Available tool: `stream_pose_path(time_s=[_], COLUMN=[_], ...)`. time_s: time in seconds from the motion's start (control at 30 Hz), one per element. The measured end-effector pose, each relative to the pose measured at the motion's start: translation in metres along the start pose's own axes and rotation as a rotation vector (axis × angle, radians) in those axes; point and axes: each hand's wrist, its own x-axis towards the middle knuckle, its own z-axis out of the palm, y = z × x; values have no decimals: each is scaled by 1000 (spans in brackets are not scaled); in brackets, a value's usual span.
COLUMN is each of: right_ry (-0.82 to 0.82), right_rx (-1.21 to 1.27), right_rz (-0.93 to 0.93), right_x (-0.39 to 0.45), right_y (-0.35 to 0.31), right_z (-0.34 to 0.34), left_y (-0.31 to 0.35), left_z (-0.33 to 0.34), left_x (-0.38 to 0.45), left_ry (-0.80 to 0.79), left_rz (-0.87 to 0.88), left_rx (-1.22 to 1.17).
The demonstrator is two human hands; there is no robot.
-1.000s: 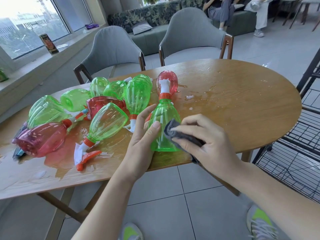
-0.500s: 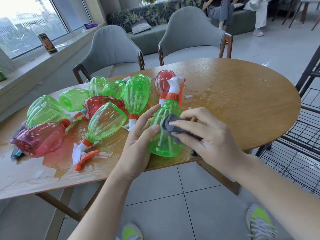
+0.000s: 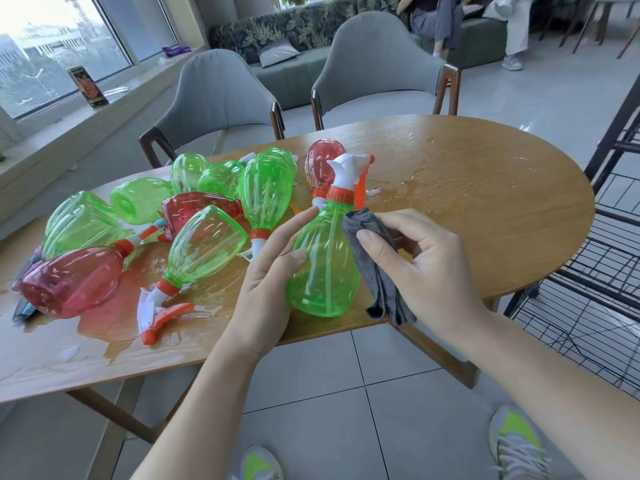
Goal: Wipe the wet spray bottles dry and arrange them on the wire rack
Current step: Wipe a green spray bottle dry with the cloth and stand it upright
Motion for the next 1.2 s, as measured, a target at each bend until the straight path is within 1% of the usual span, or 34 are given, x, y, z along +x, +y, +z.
stream_pose_path(time_s=[0.13, 0.23, 0.37, 0.47, 0.57, 0.63, 0.77, 0.83, 0.97, 1.1, 1.2], right_ry=[-26, -13, -29, -86, -118, -95, -9, -16, -116, -260, -289], right_rx=[9, -5, 37, -2, -74, -119, -131, -133, -161, -248, -348], right_rz=[-21, -31, -14, -98, -202, -226, -180, -182, -312, -487, -582], right_x=[2, 9, 5, -6, -11, -7, 2, -2, -21, -31, -30], right_y=[-3, -2, 1, 5, 6, 5, 4, 3, 3, 5, 6], right_z=[0, 1, 6, 8, 10, 9, 9, 12, 16, 18, 16], left_y=[3, 2, 2, 3, 7, 8, 9, 9, 4, 3, 6], left_z=[0, -1, 0, 3, 5, 5, 9, 11, 10, 10, 10], left_x=[0, 1, 2, 2, 0, -1, -3, -4, -5, -3, -3], left_ry=[0, -11, 3, 39, 63, 69, 33, 55, 108, 118, 126], left_rz=[15, 26, -1, -16, -11, -5, 5, 5, 24, -10, -24], left_rx=[15, 14, -4, -19, 48, 75, 53, 34, 34, 23, 15])
